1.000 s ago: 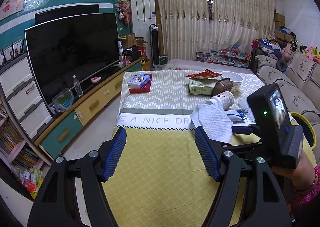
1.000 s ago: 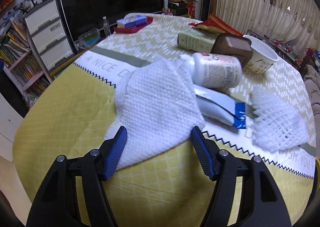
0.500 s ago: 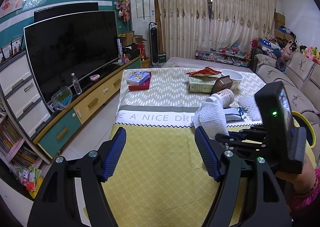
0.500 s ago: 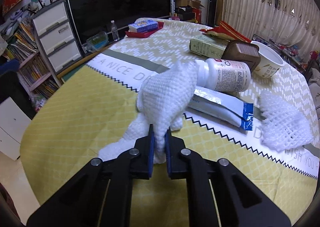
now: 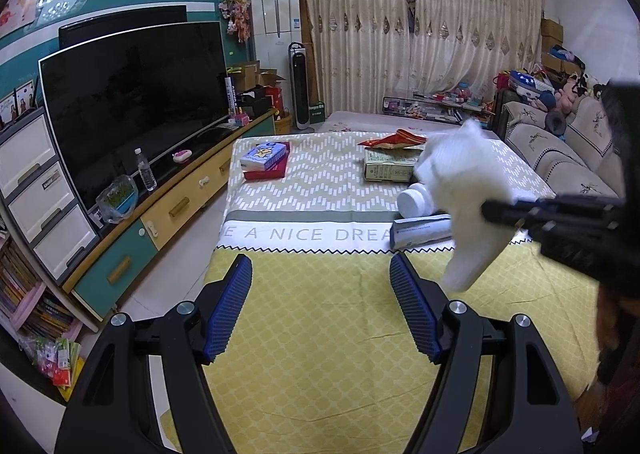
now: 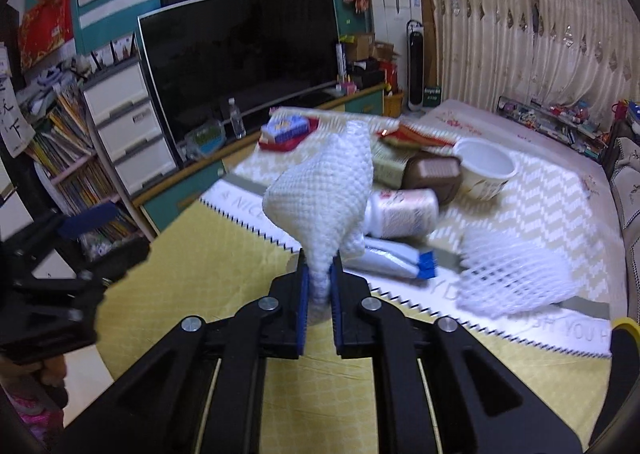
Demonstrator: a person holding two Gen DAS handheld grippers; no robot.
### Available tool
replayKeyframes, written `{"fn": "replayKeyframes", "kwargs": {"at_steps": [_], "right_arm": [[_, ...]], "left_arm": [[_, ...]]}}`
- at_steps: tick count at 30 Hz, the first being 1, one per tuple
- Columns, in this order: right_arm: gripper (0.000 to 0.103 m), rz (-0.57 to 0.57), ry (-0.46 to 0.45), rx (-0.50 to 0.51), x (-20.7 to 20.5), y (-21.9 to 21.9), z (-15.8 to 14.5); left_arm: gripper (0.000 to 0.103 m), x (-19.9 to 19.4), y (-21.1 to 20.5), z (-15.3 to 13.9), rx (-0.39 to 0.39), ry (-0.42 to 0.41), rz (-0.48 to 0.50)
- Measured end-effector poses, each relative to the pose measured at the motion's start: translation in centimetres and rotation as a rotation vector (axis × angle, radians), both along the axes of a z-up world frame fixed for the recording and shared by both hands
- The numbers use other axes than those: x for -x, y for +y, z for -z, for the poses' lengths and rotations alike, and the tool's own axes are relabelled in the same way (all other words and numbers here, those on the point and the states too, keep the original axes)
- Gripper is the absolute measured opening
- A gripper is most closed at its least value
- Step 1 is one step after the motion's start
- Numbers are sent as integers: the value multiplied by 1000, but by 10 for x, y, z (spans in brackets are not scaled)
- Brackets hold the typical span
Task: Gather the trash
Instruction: 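Lift the white towel with the right gripper, carry over bin, open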
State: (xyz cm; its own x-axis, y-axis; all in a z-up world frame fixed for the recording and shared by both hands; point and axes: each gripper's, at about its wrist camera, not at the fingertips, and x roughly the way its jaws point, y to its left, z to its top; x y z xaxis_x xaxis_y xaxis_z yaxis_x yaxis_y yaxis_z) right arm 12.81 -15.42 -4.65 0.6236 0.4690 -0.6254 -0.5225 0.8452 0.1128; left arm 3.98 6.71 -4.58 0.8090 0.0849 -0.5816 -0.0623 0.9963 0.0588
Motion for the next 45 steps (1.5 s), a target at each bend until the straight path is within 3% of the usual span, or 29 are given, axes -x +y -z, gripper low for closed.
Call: {"fn": "replayKeyframes", "kwargs": {"at_steps": [9,19,25,33,35,37,39,45], "right_arm": [[9,129,-44,16,2,-64,-20],[10,429,-22,85,-8,-188,-7],[11,630,44,146,-16,-270,23],[12,763,158,169,-32,-336,79],[19,780,177,163,-36,-345,89],[42,807,187,159,-38,-352,96],[50,828,186,146,-35,-358,97],[51,840,178,147,-32,-357,96]], "left_arm": [[71,-7,-21,2,-8,12,55],[71,-21,-48,5,-23,28,114],[71,-37,-66,14,-21,56,141],[71,-58,-94,21,-51,85,177],[71,-63,-98,23,-56,91,182],[71,-66,-101,24,-60,97,185],[71,-70,-103,25,-64,100,189],[71,-83,-100,32,-68,116,207]]}}
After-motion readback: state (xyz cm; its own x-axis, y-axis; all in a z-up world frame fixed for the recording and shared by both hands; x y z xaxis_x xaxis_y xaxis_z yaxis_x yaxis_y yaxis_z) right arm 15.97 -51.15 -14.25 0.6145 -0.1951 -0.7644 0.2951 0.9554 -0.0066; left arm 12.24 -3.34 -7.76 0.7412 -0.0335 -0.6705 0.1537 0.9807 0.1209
